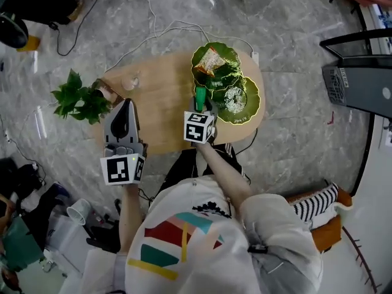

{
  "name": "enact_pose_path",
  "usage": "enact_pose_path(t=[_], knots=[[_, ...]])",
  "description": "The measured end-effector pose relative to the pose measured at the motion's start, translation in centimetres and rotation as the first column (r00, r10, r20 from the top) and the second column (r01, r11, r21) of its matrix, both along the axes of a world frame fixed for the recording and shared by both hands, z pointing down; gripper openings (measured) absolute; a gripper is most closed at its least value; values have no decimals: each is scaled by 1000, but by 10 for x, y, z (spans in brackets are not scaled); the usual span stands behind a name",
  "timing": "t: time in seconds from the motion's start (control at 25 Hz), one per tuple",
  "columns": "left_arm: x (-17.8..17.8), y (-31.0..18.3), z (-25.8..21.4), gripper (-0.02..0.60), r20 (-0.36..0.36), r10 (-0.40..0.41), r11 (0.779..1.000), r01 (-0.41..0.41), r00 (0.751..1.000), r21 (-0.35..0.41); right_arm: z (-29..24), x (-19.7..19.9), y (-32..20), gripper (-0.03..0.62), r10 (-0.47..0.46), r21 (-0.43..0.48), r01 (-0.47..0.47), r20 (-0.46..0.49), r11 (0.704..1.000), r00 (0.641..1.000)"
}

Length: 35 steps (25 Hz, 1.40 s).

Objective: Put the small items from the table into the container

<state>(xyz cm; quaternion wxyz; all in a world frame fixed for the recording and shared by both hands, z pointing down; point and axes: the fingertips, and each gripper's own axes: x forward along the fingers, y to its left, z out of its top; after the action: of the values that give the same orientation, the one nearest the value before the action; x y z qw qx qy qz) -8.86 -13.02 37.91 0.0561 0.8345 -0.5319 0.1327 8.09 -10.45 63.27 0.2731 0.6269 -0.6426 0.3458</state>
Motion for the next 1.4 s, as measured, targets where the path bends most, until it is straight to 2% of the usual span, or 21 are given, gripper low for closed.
enact_pose_path(t=[0.12,0.2,0.28,0.36,0.48,0.56,0.72,0.92,1.08,1.24,1.36,1.4], knots=[[15,13,25,8,32,33,998,-31,999,-63,32,8,3,170,-2,-31,-1,-87,1000,996],[24,18,39,8,33,53,994,-50,998,-93,49,8,-2,170,-43,-41,38,-135,998,990],[25,23,49,9,25,58,991,-54,998,-119,62,2,-4,170,-62,-44,56,-143,997,988],[21,27,55,9,20,55,990,-52,998,-130,72,4,-3,170,8,-59,-15,-123,998,992],[15,27,57,8,18,47,992,-45,999,-119,83,19,-3,170,169,-88,-177,-89,980,982],[12,28,56,8,18,39,993,-37,999,-114,88,26,-2,170,211,-102,-219,-86,970,974],[3,33,57,9,19,23,993,-20,1000,-114,91,26,-4,172,205,-83,-211,-78,974,976],[1,41,62,8,21,15,992,-13,1000,-122,84,29,-5,172,228,-38,-234,-122,971,966],[7,41,54,8,13,24,995,-23,1000,-102,68,28,3,172,268,-58,-272,-75,961,961],[13,34,38,9,-16,22,998,-22,1000,-57,41,19,12,172,231,-89,-231,-11,969,973],[16,29,18,8,-31,20,1000,-20,999,-8,13,11,16,170,219,-79,-215,44,973,975],[16,28,12,9,-37,17,1000,-17,999,10,2,6,16,170,186,-67,-182,67,981,980]])
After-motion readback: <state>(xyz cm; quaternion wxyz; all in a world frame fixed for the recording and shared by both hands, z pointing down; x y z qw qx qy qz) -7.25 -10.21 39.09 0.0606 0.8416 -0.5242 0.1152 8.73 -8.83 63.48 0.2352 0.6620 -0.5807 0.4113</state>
